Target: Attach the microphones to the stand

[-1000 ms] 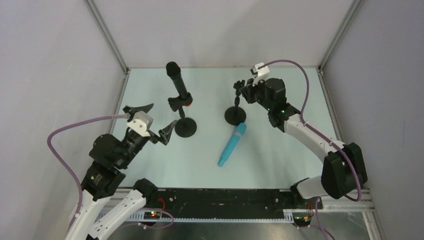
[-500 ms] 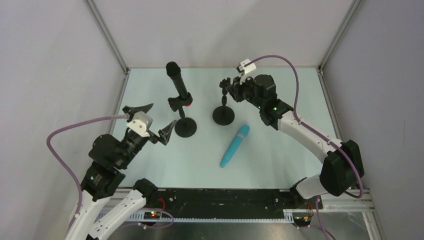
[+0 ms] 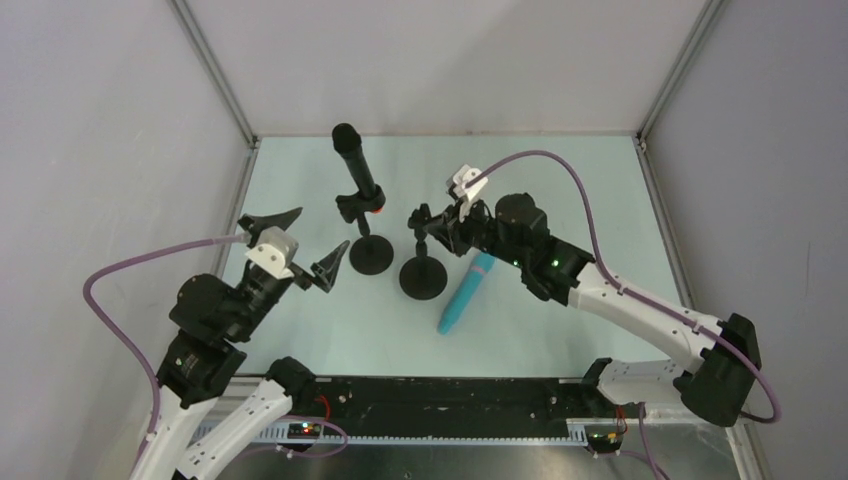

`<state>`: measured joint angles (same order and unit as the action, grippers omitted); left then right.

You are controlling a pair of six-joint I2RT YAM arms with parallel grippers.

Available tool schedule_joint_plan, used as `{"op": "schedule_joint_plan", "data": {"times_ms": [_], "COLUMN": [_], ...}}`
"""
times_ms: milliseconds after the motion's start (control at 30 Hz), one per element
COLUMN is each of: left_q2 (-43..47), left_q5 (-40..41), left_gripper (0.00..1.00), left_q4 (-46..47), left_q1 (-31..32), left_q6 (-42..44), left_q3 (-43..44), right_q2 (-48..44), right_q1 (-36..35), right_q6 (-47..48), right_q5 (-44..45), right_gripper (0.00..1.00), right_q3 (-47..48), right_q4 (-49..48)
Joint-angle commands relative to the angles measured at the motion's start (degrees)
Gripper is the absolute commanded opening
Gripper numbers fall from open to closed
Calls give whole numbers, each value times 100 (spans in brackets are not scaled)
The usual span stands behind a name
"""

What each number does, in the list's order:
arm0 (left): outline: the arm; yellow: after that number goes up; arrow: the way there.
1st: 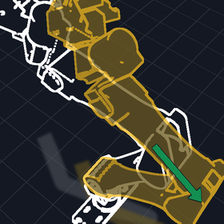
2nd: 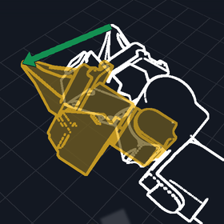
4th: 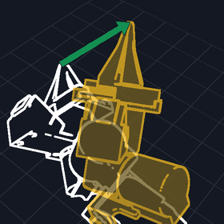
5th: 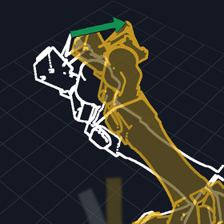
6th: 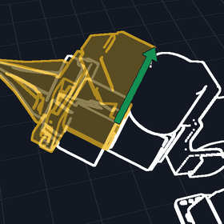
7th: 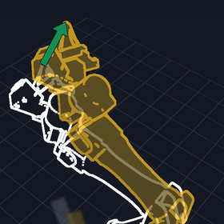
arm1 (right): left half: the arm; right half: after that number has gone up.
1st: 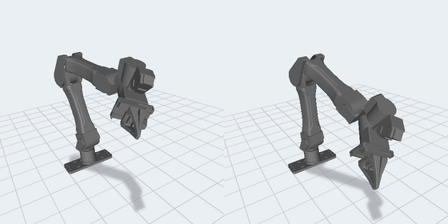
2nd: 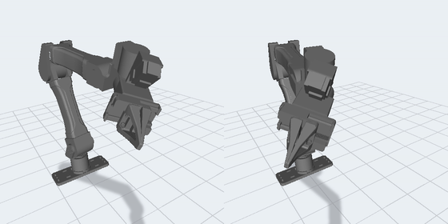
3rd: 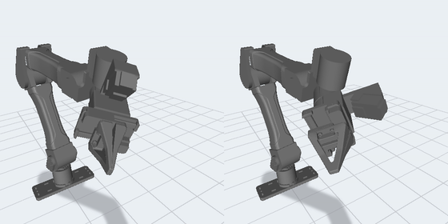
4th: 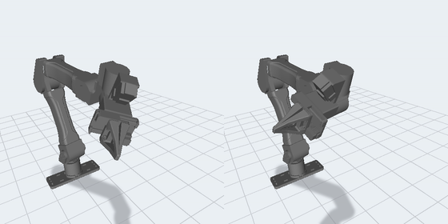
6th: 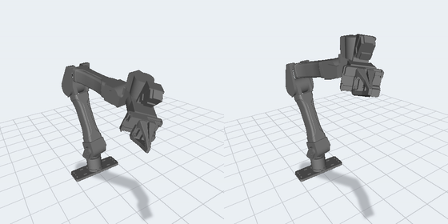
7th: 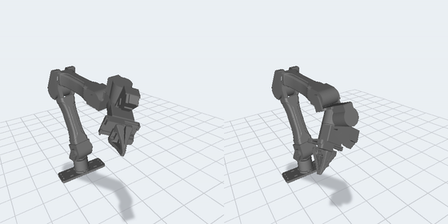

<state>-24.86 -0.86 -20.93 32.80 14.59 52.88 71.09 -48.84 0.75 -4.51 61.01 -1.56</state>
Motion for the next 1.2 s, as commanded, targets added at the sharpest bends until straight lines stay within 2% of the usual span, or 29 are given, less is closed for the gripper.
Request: {"op": "schedule_joint_plan", "data": {"times_ms": [0, 133, 267, 533, 567, 600, 667, 767, 833, 900, 933, 1000, 1167], "left_q2": [57, 63, 53, 40, 40, 37, 29, 0, -63, -188, -257, -514, -1143], "left_q5": [-201, -281, -329, -766, -887, -958, -1210, -1829, -2342, -2830, -2967, -3229, -3576], "left_gripper": [100, 100, 100, 100, 100, 100, 100, 100, 100, 100, 100, 100, 100], "left_q4": [32, 14, -37, -129, -143, -171, -206, -244, -253, -257, -260, -258, -385], "left_q1": [-42, -37, -38, -38, -39, -38, -43, -37, -38, -37, -37, -41, -47], "left_q6": [0, -54, -61, -130, -140, -165, -190, -152, 3, 256, 335, 579, 1363], "left_q3": [77, 66, 99, 51, 40, 14, -66, -228, -345, -431, -443, -430, -264], "right_q2": [-366, -303, -169, -347, -371, -384, -423, -499, -564, -653, -733, -887, -1445], "right_q1": [-360, -823, -1097, -1248, -1257, -1258, -1262, -1262, -1254, -1225, -1203, -1113, -675], "right_q6": [67, 26, 103, 295, 294, 289, 257, 221, 215, 185, 160, 25, -722], "right_q5": [-116, 8, 91, -225, -256, -263, -253, -216, -197, -214, -251, -308, -137], "right_gripper": [0, 0, 0, 0, 3, 7, 25, 39, 52, 72, 92, 99, 100], "right_q3": [-199, -528, -557, -569, -587, -598, -656, -746, -748, -753, -743, -718, -705], "right_q4": [-558, -860, -704, -255, -221, -162, -101, -27, 10, -3, -11, -9, 100]}}
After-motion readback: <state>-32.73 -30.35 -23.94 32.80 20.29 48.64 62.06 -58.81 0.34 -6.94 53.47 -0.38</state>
